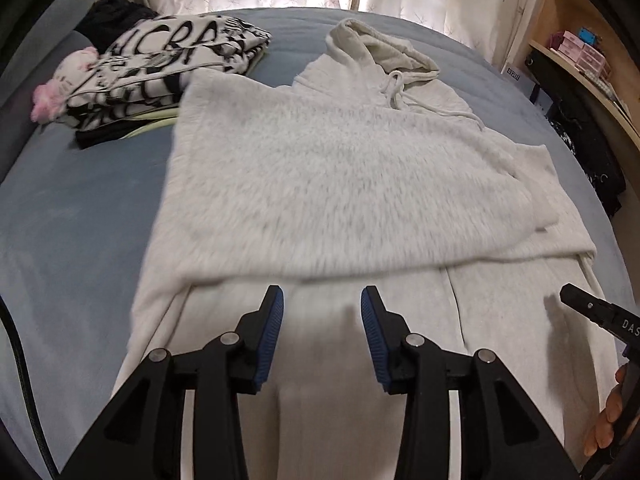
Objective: Fold large clothes
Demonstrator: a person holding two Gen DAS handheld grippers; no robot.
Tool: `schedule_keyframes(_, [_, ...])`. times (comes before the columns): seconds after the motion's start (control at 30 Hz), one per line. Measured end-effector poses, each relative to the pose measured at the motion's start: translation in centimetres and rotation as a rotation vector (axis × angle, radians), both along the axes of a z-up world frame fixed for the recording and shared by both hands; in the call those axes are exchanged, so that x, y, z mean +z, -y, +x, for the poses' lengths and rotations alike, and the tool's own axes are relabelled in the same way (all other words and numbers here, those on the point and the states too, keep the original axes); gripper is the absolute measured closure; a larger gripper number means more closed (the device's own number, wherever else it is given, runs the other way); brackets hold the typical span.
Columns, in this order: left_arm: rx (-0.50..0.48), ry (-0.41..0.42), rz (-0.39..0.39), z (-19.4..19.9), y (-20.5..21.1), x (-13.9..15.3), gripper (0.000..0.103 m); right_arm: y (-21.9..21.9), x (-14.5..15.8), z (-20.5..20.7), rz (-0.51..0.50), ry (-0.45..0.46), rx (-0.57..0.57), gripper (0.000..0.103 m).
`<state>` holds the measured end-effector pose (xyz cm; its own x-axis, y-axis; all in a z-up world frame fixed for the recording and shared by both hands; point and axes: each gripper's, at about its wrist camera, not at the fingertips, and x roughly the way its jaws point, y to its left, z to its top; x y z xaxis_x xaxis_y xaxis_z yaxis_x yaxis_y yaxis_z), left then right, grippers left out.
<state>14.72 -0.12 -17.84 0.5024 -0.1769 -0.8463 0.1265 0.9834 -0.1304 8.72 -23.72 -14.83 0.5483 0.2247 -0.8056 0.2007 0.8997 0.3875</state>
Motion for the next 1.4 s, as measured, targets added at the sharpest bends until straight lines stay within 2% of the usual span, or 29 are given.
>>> schedule_keyframes(0.33, [0.023, 0.046, 0.021, -6.9, -3.4, 4.0, 0.063, -2.5, 3.5, -5.6, 0.008, 0.058, 0.021, 0.099])
schedule_keyframes(0.4, [0.037, 0.066, 0.020, -7.8, -4.0, 5.0, 0.057, -2.9, 4.5, -6.6, 0.005, 0.078, 0.031, 0.099])
schedule_keyframes(0.5, [0.055, 0.096, 0.029, -8.9, -4.4, 6.5, 0.053, -3.5, 5.5, -7.6, -0.009, 0.100, 0.046, 0.099])
schedule_keyframes(0.73, [0.046, 0.126, 0.042, -10.2, -3.8, 9.1, 0.052, -5.1, 6.5, -9.2, -0.020, 0.100, 0.092, 0.099])
schedule_keyframes(1.0, [0.013, 0.134, 0.078, -10.7, -2.1, 9.9, 0.050, -6.1, 7.6, -9.9, -0.055, 0.113, 0.118, 0.098])
schedule_keyframes(1.13, [0.008, 0.123, 0.069, -11.0, -2.2, 9.8, 0.048, -6.6, 7.7, -10.0, -0.065, 0.104, 0.134, 0.097])
schedule_keyframes(1.2, [0.010, 0.112, 0.062, -11.2, -2.4, 9.5, 0.044, -6.9, 7.6, -10.2, -0.054, 0.102, 0.145, 0.093])
schedule_keyframes(1.27, [0.008, 0.109, 0.063, -11.7, -2.6, 9.0, 0.042, -7.2, 7.4, -10.5, -0.045, 0.099, 0.157, 0.078])
schedule_keyframes(1.33, [0.003, 0.100, 0.064, -12.1, -2.8, 8.6, 0.038, -7.3, 7.2, -10.9, -0.033, 0.091, 0.168, 0.070])
schedule_keyframes(1.4, [0.002, 0.078, 0.060, -12.7, -3.3, 8.0, 0.036, -7.1, 7.0, -11.3, -0.021, 0.083, 0.173, 0.068])
